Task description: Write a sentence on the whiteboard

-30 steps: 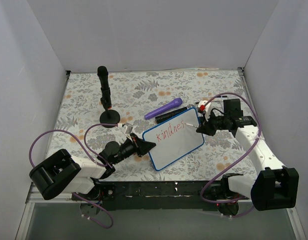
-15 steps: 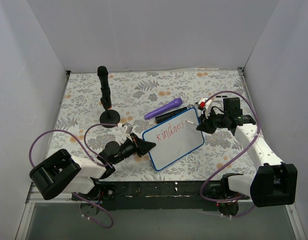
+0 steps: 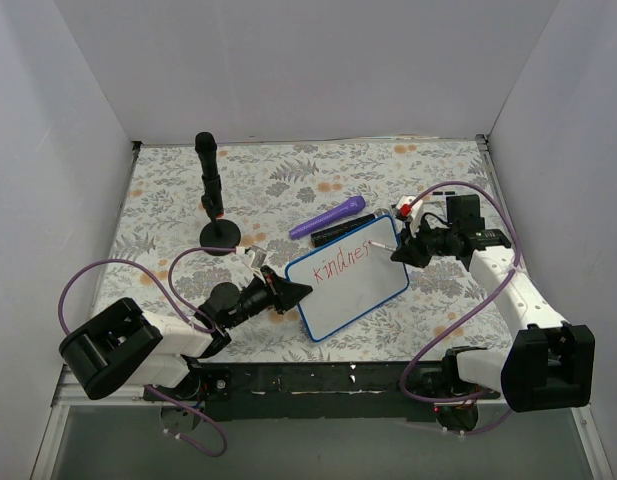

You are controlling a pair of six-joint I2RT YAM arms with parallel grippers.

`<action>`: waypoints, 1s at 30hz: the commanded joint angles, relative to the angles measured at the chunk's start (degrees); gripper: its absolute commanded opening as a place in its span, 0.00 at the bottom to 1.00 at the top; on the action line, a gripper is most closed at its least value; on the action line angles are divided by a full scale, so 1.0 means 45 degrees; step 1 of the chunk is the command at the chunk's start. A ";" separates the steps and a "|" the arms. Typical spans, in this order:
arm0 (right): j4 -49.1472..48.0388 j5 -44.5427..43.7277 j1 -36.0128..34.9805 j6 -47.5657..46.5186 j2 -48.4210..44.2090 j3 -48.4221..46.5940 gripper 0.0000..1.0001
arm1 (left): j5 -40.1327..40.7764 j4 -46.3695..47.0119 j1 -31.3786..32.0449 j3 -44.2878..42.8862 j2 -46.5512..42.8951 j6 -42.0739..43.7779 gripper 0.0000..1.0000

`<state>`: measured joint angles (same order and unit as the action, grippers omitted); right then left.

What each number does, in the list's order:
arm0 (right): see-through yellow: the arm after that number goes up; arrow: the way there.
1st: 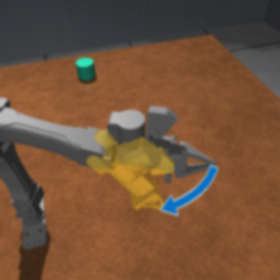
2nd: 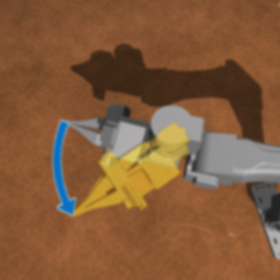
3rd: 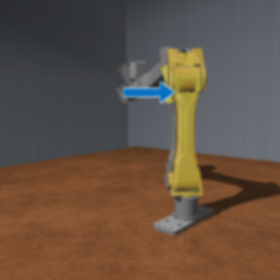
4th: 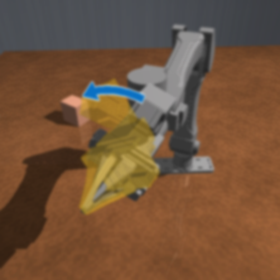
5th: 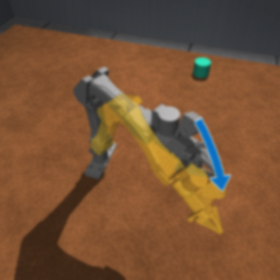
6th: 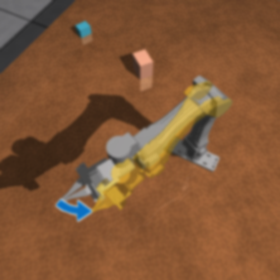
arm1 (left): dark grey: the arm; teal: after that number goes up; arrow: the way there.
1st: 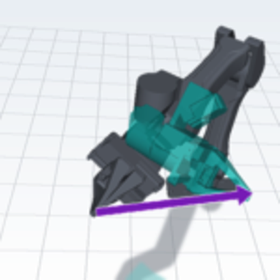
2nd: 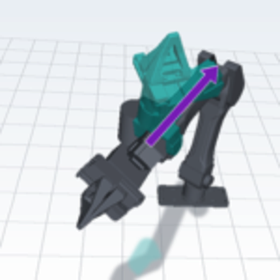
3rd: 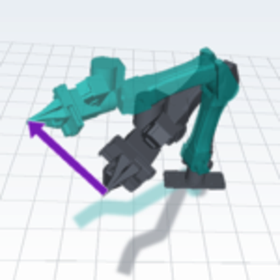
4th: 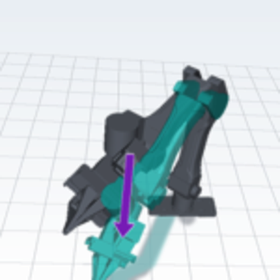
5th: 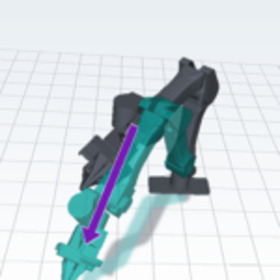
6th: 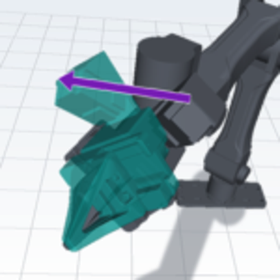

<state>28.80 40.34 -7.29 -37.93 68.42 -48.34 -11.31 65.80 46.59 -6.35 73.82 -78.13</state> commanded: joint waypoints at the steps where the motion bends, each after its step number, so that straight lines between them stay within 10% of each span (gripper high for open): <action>1: 0.0455 0.0392 -0.0118 -0.0554 0.0244 -0.0548 0.01 | -0.0416 0.0710 0.0038 -0.0112 -0.0057 0.0292 0.00; 30: 0.1550 -0.0449 -0.0079 -0.1179 0.0146 0.0097 0.01 | -0.0299 0.0768 0.0038 -0.0054 -0.0077 0.0233 0.00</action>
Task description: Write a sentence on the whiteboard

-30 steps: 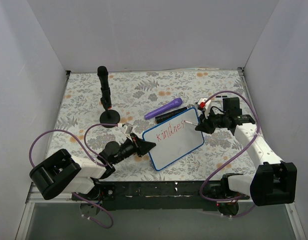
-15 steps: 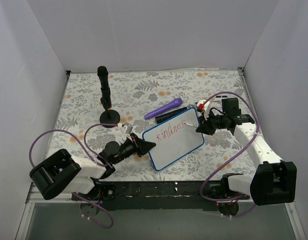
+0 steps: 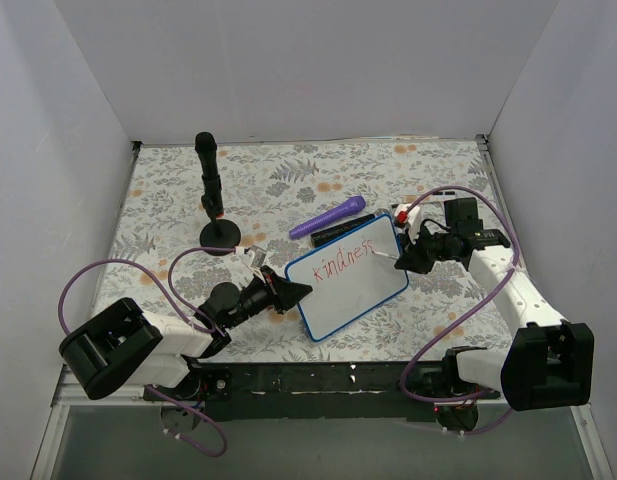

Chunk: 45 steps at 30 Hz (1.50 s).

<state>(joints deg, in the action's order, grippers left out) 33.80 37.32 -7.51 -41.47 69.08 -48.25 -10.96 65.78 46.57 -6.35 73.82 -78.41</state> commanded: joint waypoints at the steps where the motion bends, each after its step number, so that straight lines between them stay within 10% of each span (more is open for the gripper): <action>1: 0.0496 0.0280 -0.0069 -0.0393 0.0020 0.0058 0.01 | -0.0396 0.0812 0.0043 -0.0035 -0.0077 0.0277 0.00; 45: 0.1805 0.3855 -0.0441 -0.2034 -0.2284 0.0389 0.01 | -0.0240 0.1085 0.0043 0.0005 0.0040 -0.0055 0.00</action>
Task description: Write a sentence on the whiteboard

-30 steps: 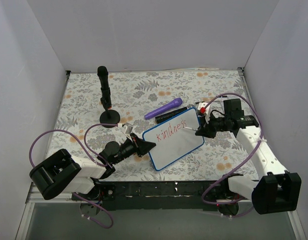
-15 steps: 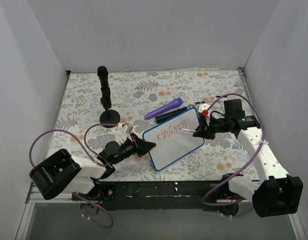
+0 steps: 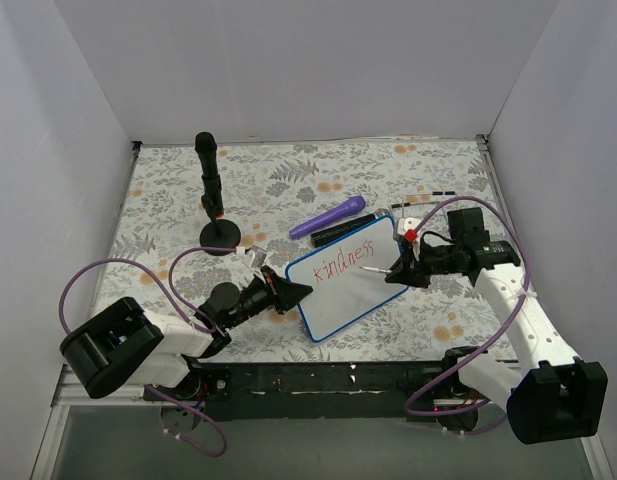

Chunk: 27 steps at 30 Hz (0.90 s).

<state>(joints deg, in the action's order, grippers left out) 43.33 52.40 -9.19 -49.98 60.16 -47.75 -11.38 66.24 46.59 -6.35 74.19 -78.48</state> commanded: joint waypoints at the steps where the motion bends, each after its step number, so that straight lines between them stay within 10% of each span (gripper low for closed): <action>1: -0.0351 0.0523 -0.0086 -0.0144 -0.0303 0.0317 0.01 | -0.0128 0.1003 0.0018 0.0005 -0.0042 -0.0041 0.00; 27: -0.0293 0.0836 -0.0086 -0.0476 -0.0303 0.0454 0.01 | -0.0070 0.1257 0.0038 0.0005 0.0114 -0.0314 0.00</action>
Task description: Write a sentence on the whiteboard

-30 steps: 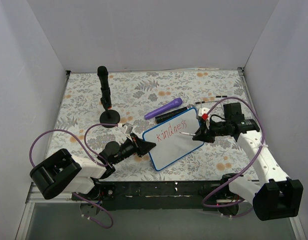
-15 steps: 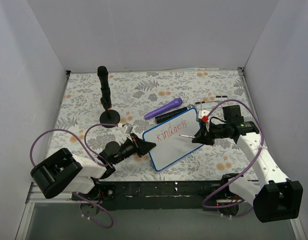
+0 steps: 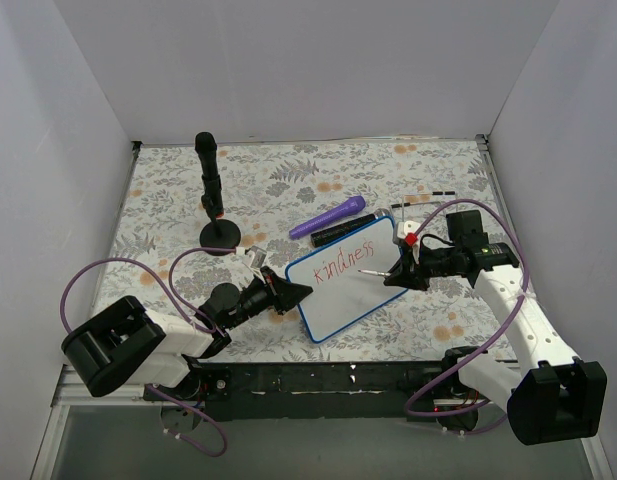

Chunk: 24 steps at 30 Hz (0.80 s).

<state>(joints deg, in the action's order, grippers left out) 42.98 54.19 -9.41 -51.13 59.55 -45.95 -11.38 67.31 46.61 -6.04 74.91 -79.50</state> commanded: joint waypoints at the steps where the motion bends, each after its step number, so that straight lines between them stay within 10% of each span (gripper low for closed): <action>1: -0.0177 0.0437 -0.0077 -0.0258 -0.0128 0.0036 0.01 | -0.0050 0.1038 0.0014 -0.0044 -0.0007 -0.0125 0.00; 24: -0.3261 -0.3097 -0.5837 0.2025 0.1239 0.0152 0.01 | 0.1239 0.1801 0.0033 -0.0298 0.1028 -0.1453 0.00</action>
<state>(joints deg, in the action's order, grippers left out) 35.22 43.72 -33.17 -46.72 64.25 -45.95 -8.80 70.76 46.63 -6.07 79.48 -85.36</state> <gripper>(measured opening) 0.164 0.043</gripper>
